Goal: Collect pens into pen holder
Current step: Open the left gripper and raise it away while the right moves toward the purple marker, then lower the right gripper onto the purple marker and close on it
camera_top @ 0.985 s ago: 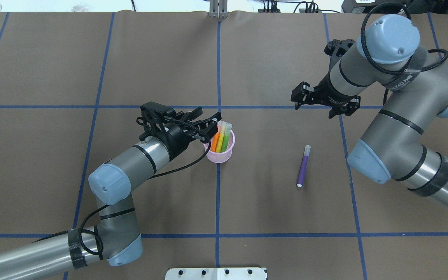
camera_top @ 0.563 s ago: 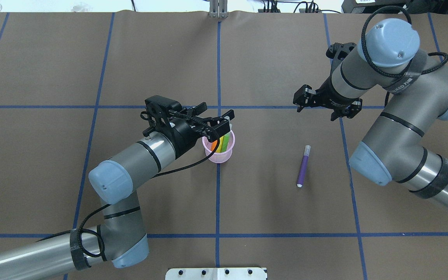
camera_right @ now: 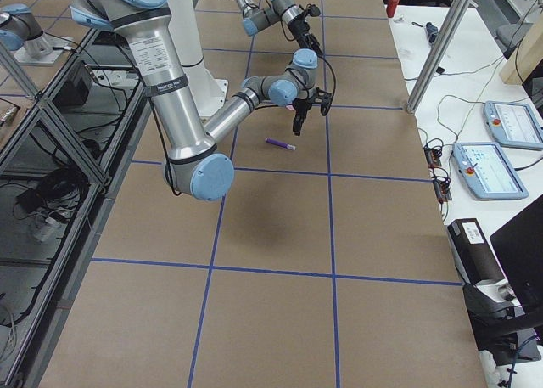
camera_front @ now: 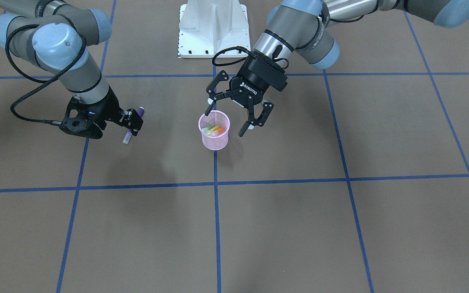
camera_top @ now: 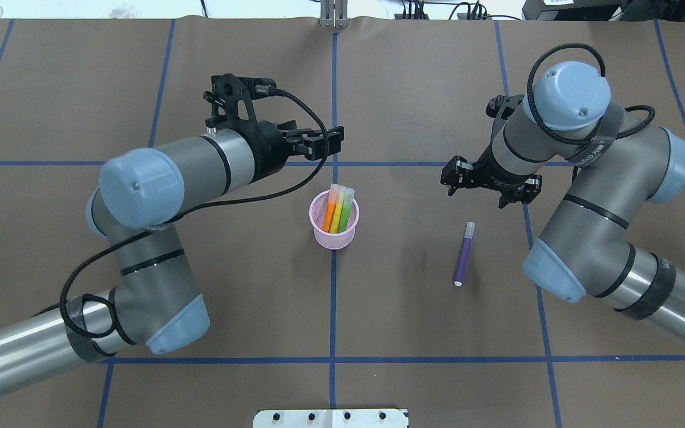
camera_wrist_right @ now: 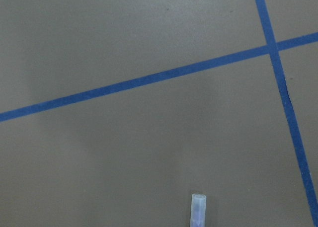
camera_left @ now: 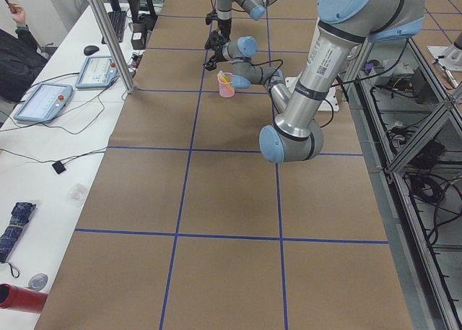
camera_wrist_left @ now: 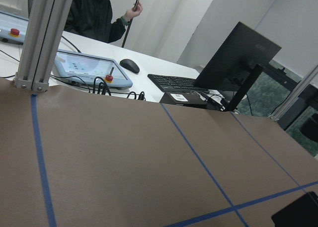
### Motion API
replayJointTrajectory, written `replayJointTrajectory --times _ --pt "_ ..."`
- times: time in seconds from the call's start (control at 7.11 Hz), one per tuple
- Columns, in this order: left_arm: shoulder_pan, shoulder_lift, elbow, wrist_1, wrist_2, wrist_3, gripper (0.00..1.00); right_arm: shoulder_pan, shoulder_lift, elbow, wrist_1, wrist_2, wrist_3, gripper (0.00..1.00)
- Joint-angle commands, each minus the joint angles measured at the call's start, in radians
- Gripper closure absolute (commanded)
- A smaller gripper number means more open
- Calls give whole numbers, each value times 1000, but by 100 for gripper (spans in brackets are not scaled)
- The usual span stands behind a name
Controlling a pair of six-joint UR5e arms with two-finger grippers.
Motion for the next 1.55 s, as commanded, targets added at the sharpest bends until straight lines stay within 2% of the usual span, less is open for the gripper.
replayJointTrajectory --times 0.0,0.14,0.56,0.84,1.13,1.41 --pt "-146 -1 -19 179 -252 -20 1 -35 1 -38 1 0 72 1" --pt "-183 -2 -19 228 -319 -18 1 -43 -19 -40 1 -2 69 1" --pt "-197 -1 -14 237 -335 -12 1 -71 -22 -61 7 -5 57 3" --pt "-201 -1 -6 237 -335 -6 1 -75 -21 -133 119 -4 66 4" --pt "-203 -1 -6 237 -335 -6 2 -75 -24 -149 155 -4 70 9" --pt "-203 -1 -5 237 -335 -4 3 -77 -25 -147 150 -4 75 23"
